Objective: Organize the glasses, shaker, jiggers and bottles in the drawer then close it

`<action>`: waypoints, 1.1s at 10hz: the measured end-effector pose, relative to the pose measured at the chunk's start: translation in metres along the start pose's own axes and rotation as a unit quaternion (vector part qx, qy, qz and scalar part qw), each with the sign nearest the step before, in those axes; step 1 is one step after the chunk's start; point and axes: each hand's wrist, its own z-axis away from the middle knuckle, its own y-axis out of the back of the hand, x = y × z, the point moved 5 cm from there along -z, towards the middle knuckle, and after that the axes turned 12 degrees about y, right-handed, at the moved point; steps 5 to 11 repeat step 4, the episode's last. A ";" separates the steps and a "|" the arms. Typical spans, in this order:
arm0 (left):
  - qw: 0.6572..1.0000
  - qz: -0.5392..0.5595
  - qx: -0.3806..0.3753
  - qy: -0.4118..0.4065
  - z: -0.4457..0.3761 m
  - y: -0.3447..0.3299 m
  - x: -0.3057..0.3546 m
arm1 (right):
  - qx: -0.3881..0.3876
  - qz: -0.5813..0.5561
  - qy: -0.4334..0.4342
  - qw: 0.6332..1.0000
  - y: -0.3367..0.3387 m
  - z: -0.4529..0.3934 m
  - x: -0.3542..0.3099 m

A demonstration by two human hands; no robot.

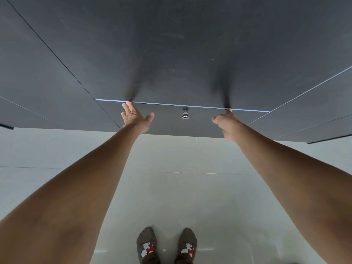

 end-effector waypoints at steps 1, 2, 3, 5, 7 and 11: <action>1.000 -0.020 -0.003 -0.014 0.010 0.005 0.000 | -0.009 -0.010 0.004 1.000 0.002 0.013 -0.005; 0.999 -0.033 -0.009 -0.032 0.024 0.009 -0.003 | -0.016 -0.003 0.011 1.000 0.004 0.024 -0.006; 0.999 -0.027 -0.009 -0.046 0.043 0.018 -0.003 | -0.011 0.004 0.023 1.000 0.010 0.046 -0.014; 0.996 -0.030 -0.001 -0.088 0.068 0.026 0.000 | -0.003 0.013 0.047 0.999 0.019 0.075 -0.026; 0.996 -0.030 -0.001 -0.088 0.068 0.026 0.000 | -0.003 0.013 0.047 0.999 0.019 0.075 -0.026; 0.996 -0.030 -0.001 -0.088 0.068 0.026 0.000 | -0.003 0.013 0.047 0.999 0.019 0.075 -0.026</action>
